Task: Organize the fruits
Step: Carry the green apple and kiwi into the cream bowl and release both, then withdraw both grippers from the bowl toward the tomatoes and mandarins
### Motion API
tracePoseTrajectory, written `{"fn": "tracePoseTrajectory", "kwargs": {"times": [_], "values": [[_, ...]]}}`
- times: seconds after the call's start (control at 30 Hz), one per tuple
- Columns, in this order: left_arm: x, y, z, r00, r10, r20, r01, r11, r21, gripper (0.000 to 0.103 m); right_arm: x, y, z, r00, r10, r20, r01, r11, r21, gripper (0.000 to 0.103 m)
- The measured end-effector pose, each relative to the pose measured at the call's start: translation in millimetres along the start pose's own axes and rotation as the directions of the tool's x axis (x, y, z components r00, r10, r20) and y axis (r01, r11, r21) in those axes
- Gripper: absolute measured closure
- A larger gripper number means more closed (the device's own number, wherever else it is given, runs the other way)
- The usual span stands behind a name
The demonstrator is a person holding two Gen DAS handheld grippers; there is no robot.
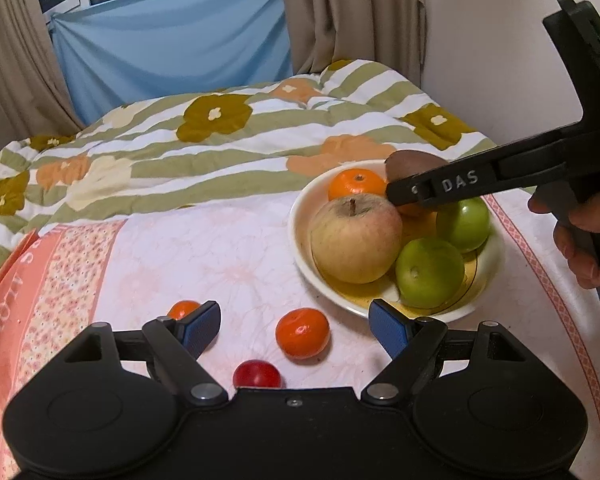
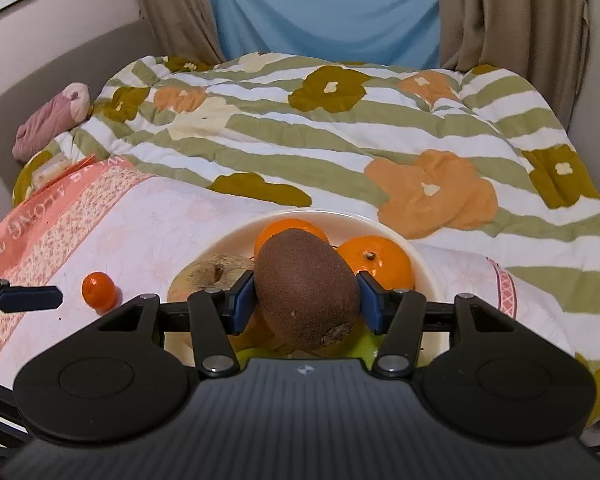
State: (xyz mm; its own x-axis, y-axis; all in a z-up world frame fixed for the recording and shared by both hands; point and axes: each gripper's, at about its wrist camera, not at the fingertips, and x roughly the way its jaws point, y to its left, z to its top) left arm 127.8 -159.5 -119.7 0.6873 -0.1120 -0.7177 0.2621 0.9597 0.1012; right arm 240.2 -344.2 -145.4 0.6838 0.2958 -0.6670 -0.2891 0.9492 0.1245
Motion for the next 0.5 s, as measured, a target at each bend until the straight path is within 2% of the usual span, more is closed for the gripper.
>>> {"fn": "tracePoseTrajectory", "kwargs": {"times": [0.13, 0.2, 0.27, 0.3, 0.5], "values": [[1.7, 2.3, -3.0, 1.000, 0.003, -0.011, -0.003, 1.000, -0.002, 0.018, 1.3, -4.5, -3.2, 1.000, 0.013, 0.004, -0.013, 1.000, 0.010, 0.032], [1.0, 2.3, -4.6, 1.000, 0.007, -0.015, -0.007, 1.000, -0.001, 0.018, 1.3, -3.9, -2.6, 1.000, 0.009, 0.005, -0.009, 1.000, 0.008, 0.027], [-0.8, 2.6, -6.0, 1.000, 0.010, -0.016, -0.010, 1.000, 0.000, 0.018, -1.5, -6.2, -3.6, 1.000, 0.008, 0.018, -0.008, 1.000, 0.030, 0.009], [-1.7, 3.0, -6.4, 1.000, 0.013, -0.016, -0.013, 1.000, 0.000, 0.018, -3.6, -7.5, -4.4, 1.000, 0.012, 0.027, -0.013, 0.999, 0.043, 0.007], [-10.1, 7.2, -4.6, 1.000, 0.024, -0.009, -0.024, 1.000, -0.009, 0.018, -15.3, -5.5, -2.5, 0.999, -0.007, 0.041, 0.005, 0.999, 0.040, 0.007]]}}
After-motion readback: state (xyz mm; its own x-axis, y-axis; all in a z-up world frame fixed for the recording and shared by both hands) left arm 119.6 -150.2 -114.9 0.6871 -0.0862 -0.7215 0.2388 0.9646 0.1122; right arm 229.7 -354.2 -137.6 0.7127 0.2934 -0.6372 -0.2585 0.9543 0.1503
